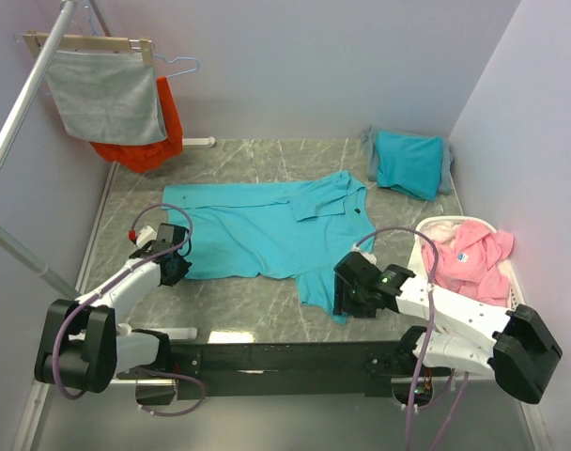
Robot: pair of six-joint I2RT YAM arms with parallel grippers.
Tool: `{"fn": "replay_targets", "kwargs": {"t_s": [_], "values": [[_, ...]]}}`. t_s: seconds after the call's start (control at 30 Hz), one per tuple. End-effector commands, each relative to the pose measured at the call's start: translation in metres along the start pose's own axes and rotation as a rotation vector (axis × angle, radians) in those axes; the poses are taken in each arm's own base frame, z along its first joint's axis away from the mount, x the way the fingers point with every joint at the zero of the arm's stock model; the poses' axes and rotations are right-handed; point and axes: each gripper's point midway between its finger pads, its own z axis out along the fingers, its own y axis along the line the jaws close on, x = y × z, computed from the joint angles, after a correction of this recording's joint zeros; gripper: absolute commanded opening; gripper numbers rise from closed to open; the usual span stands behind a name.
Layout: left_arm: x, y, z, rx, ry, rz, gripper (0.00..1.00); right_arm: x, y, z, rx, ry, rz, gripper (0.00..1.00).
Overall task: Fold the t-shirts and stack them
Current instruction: Fold the tshirt
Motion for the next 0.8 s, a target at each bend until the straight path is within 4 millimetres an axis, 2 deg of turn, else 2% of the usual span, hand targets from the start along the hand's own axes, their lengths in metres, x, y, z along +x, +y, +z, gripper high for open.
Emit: {"fn": "replay_targets", "kwargs": {"t_s": [0.0,0.2,0.27,0.33,0.37,0.43,0.47,0.53,0.57,0.6,0.63,0.67,0.7,0.73,0.77], "values": [[0.001,-0.001,-0.001,0.003,0.015,0.014,0.01,-0.001,0.004,0.000,-0.037,-0.027,0.110,0.64],[0.002,-0.002,0.000,0.008,0.018,0.023,0.01,0.007,0.004,0.016,-0.073,-0.007,0.174,0.62],[0.002,-0.002,0.000,0.010,0.019,0.025,0.01,0.009,0.003,0.022,-0.076,-0.002,0.183,0.59],[0.001,-0.003,0.000,0.012,0.017,0.026,0.01,0.010,0.003,0.029,-0.074,0.003,0.193,0.50],[0.001,-0.004,-0.001,0.013,0.016,0.028,0.01,0.009,0.004,0.030,-0.079,0.000,0.193,0.41],[0.000,-0.004,-0.001,0.013,0.016,0.030,0.01,0.010,0.002,0.034,-0.065,0.008,0.195,0.34],[-0.001,-0.005,-0.002,0.015,0.014,0.028,0.01,0.010,0.000,0.034,-0.054,0.008,0.191,0.20],[-0.002,-0.005,-0.003,0.014,0.014,0.032,0.01,0.004,0.001,0.032,-0.051,-0.014,0.195,0.03],[-0.005,-0.008,-0.005,0.020,0.008,0.029,0.01,0.004,-0.004,0.029,-0.028,-0.019,0.199,0.00],[-0.005,-0.007,-0.007,0.018,0.010,0.036,0.01,-0.003,-0.002,0.022,-0.041,-0.050,0.206,0.00],[-0.006,-0.007,-0.008,0.017,0.011,0.040,0.01,-0.012,-0.007,0.018,-0.018,-0.096,0.213,0.00],[-0.013,-0.013,-0.013,0.025,0.000,0.040,0.01,-0.010,-0.016,0.013,0.021,-0.100,0.219,0.00],[-0.017,-0.013,-0.016,0.020,-0.010,0.047,0.01,-0.022,-0.012,0.000,-0.004,-0.149,0.233,0.00],[-0.018,-0.011,-0.019,0.008,-0.007,0.057,0.01,-0.031,-0.017,-0.007,0.011,-0.191,0.248,0.00],[-0.028,-0.017,-0.027,0.026,-0.027,0.049,0.01,-0.034,-0.020,-0.016,0.004,-0.213,0.252,0.00]]}}
